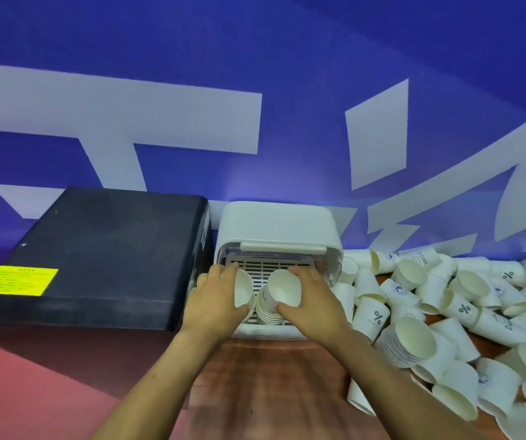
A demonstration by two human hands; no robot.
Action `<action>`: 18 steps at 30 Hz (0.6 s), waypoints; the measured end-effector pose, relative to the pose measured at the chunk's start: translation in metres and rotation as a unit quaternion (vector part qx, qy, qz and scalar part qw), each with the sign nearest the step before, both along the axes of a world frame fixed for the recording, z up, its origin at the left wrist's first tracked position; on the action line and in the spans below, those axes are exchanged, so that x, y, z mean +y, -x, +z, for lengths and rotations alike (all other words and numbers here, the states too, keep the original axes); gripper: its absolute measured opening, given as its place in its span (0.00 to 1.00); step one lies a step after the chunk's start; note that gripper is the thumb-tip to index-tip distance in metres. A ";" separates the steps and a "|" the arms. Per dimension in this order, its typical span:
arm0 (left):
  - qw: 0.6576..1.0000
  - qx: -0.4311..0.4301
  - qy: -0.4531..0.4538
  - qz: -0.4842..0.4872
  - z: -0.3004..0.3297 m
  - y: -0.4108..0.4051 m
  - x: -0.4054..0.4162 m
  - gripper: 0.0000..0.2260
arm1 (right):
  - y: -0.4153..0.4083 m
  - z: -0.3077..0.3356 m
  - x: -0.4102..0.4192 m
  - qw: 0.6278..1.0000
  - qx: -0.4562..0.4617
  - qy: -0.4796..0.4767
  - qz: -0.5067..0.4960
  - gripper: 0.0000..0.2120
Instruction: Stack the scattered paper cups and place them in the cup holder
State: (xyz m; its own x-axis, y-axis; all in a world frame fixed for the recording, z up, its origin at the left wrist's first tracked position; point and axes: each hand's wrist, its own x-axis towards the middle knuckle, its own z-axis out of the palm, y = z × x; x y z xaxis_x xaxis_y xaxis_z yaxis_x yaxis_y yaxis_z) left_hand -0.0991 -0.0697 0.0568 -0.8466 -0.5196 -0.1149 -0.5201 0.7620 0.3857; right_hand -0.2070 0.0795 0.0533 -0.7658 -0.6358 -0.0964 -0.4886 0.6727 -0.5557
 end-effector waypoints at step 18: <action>0.993 -0.118 -0.001 -0.008 -0.052 0.027 -0.005 0.36 | 0.020 -0.053 -0.017 0.995 -0.035 -0.093 0.029 0.35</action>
